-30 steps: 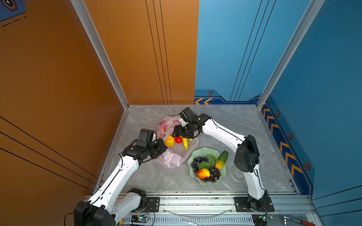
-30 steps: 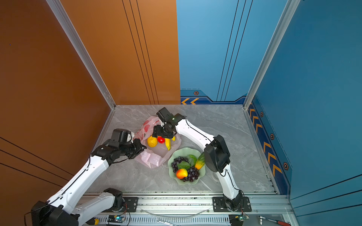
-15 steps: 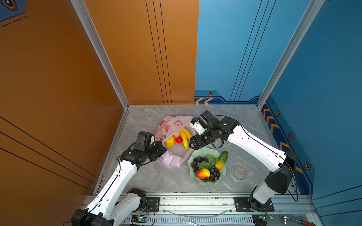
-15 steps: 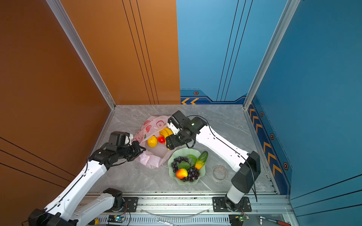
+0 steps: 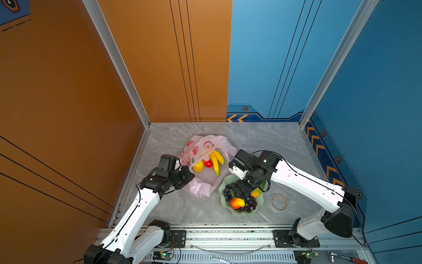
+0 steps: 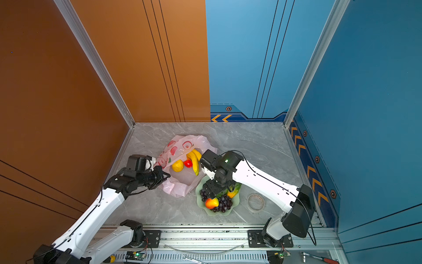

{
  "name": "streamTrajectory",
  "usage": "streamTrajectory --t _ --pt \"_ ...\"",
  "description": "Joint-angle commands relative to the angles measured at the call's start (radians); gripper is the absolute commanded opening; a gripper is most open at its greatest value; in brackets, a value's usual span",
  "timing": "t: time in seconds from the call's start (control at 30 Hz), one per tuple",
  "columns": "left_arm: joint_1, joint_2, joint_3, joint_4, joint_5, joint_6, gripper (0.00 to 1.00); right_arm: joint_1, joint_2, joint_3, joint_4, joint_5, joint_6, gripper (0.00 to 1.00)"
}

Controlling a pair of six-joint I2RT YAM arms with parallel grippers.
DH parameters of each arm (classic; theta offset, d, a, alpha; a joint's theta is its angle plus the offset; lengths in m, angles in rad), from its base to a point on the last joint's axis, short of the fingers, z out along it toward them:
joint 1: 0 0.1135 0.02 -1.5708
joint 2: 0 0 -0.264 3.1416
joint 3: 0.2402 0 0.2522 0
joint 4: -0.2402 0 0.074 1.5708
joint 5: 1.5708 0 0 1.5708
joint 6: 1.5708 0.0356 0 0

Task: Place the fruits into the plastic bag
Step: Pick up the fruit from the plate.

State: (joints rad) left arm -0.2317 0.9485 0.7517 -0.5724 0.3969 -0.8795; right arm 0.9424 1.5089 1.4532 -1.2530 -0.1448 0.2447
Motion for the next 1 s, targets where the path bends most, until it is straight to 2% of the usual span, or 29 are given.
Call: streamTrajectory --t 0.0,0.37,0.63,0.97 --pt "0.011 -0.016 -0.009 -0.015 0.03 0.028 0.0 0.039 0.019 -0.015 -0.052 0.01 -0.062 0.82" --pt "0.025 -0.054 -0.02 -0.033 0.029 0.022 0.0 0.155 0.166 0.027 -0.099 0.128 -0.193 0.82" --pt "0.031 -0.057 -0.02 -0.033 0.022 0.013 0.0 0.182 0.257 0.06 -0.104 0.19 -0.241 0.82" --pt "0.034 -0.059 -0.027 -0.032 0.016 0.004 0.0 0.209 0.311 0.064 -0.098 0.226 -0.245 0.76"
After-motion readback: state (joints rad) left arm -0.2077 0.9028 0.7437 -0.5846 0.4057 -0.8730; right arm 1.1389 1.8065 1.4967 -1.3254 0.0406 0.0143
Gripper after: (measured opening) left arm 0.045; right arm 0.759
